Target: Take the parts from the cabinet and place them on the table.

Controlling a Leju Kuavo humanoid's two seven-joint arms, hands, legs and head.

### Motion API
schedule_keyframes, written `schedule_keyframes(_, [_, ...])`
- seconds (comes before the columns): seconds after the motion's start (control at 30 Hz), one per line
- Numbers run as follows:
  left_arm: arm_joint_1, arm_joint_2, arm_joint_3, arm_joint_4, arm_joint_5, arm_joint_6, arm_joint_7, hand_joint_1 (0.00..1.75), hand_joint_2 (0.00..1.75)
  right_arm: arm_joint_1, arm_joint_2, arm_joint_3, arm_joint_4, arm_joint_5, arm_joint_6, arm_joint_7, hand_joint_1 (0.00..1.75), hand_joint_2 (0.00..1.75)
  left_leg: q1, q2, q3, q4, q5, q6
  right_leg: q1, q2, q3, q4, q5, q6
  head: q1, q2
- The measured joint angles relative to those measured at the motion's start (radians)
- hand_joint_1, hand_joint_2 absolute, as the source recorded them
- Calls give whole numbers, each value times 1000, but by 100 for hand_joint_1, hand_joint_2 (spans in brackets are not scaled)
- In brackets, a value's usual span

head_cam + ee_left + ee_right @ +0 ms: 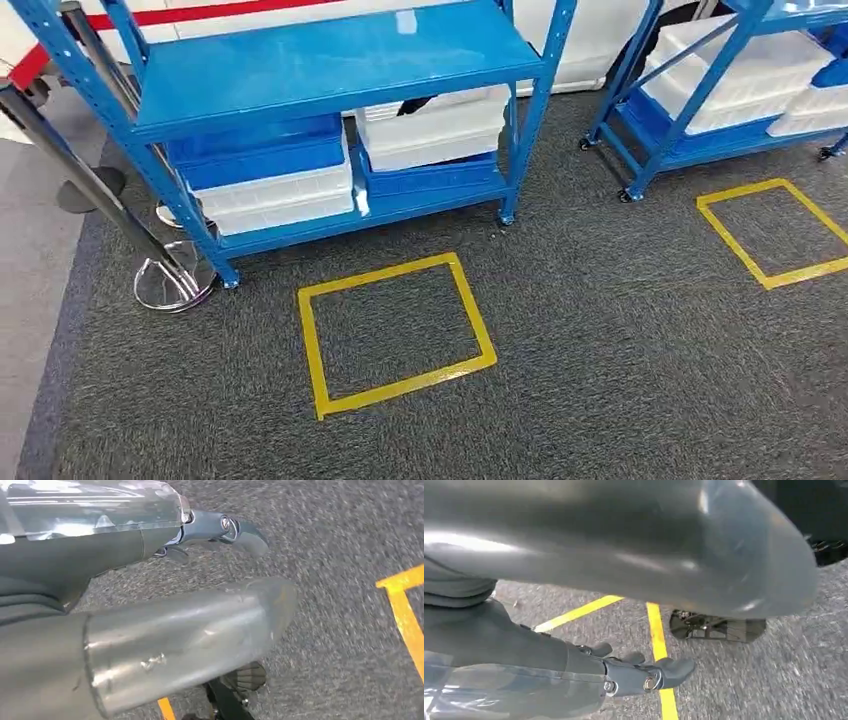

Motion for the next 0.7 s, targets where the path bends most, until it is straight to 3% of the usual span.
schedule_keyframes(0.03, [0, 0, 0, 0, 0, 0, 0, 0, 0, 0, 0, 0, 0, 0, 0, 0, 0, 0, 0, -14, 2, 1, 0, -1, 0, 5, 38, -82, 53, -4, 0, 0])
schedule_keyframes(0.07, [-1, -1, 0, 0, 0, -2, 0, 0, 0, 1, -1, 0, 0, 0, -1, 0, 0, 0, 0, -27, 3, 3, -1, -3, 0, 24, 80, -176, 101, -9, 0, 0])
schedule_keyframes(0.1, [-1, -3, -1, 0, 0, -2, 0, 0, 0, 4, -3, 0, 0, 0, -1, 0, 0, 0, 3, -35, -1, 4, -1, -6, 0, 70, 108, -248, 121, -16, 1, 0])
schedule_keyframes(0.13, [-3, -5, -2, 0, 0, -2, -1, 0, 0, 3, -5, 0, 0, 0, -1, 0, 0, 0, -4, -48, -7, 11, -2, -16, 1, 78, 112, -262, 115, -15, -2, 0])
schedule_keyframes(0.23, [1, -5, -2, 0, 2, -5, -5, 0, 0, 0, -5, 0, 0, -2, 0, 0, 0, 0, 5, -68, -12, 2, 6, -36, 7, 53, 109, -260, 118, -20, 1, 0])
schedule_keyframes(0.27, [4, -5, -2, 0, 7, -6, -12, 0, 0, -2, -5, 0, 0, -8, -3, 0, 0, 0, 0, -71, -17, 3, 5, -43, -3, 43, 112, -273, 126, -31, 0, 0])
schedule_keyframes(0.3, [5, -6, -2, 0, 13, -8, -16, 0, 0, -2, -3, 0, 0, -11, -7, 0, 0, 0, 3, -29, -20, 21, -9, -46, -3, 33, 115, -279, 127, -37, 1, 0])
schedule_keyframes(0.33, [2, -6, -2, 0, 17, -11, -20, 0, 0, -1, -3, 0, 0, -15, -7, 0, 0, 0, 1, 9, -42, 65, -38, -50, -3, 30, 114, -279, 126, -42, -10, 0])
schedule_keyframes(0.4, [-6, -6, -2, 0, 18, -13, -23, 0, 0, 5, -3, 0, 0, -18, -10, 0, 0, 0, 5, 33, -119, 229, -119, -58, 2, 9, 114, -279, 121, -50, -12, 0])
schedule_keyframes(0.43, [-7, -6, -2, 0, 18, -14, -24, 0, 0, 6, -3, 0, 0, -19, -10, 0, 0, 0, 5, 36, -150, 297, -143, -62, 2, 1, 114, -278, 120, -51, -11, 0])
schedule_keyframes(0.47, [-4, -6, -2, 0, 18, -14, -24, 0, 0, 6, -4, 0, 0, -20, -10, 0, 0, 0, 6, 39, -163, 325, -141, -64, 2, -3, 115, -277, 119, -50, -12, 0])
schedule_keyframes(0.5, [-1, -6, -2, 0, 18, -14, -24, 0, 0, 6, -4, 0, 0, -20, -10, 0, 0, 0, 6, 41, -149, 298, -115, -64, 2, -5, 118, -276, 117, -48, -12, 0])
schedule_keyframes(0.53, [1, -6, -2, 0, 18, -14, -24, 0, 0, 5, -4, 0, 0, -21, -10, 0, 0, 0, 6, 42, -114, 231, -75, -63, 2, -8, 123, -275, 114, -45, -13, 0])
schedule_keyframes(0.6, [0, -5, -2, 0, 18, -14, -26, 0, 0, 4, -3, 0, 0, -21, -10, 0, 0, 0, 4, 46, -17, 53, 5, -52, 2, -14, 135, -275, 107, -39, -12, 0])
schedule_keyframes(0.63, [-2, -4, -2, 0, 18, -14, -26, 0, 0, 5, -2, 0, 0, -21, -10, 0, 0, 0, -2, 51, 7, 10, -16, -44, 6, -18, 137, -275, 103, -34, -11, 0])
schedule_keyframes(0.7, [-2, -3, -2, 0, 18, -14, -28, 0, 0, 1, -2, 0, 0, -21, -10, 0, 0, 0, -7, 48, 5, 2, -17, -32, 6, -20, 138, -278, 101, -20, -11, 0])
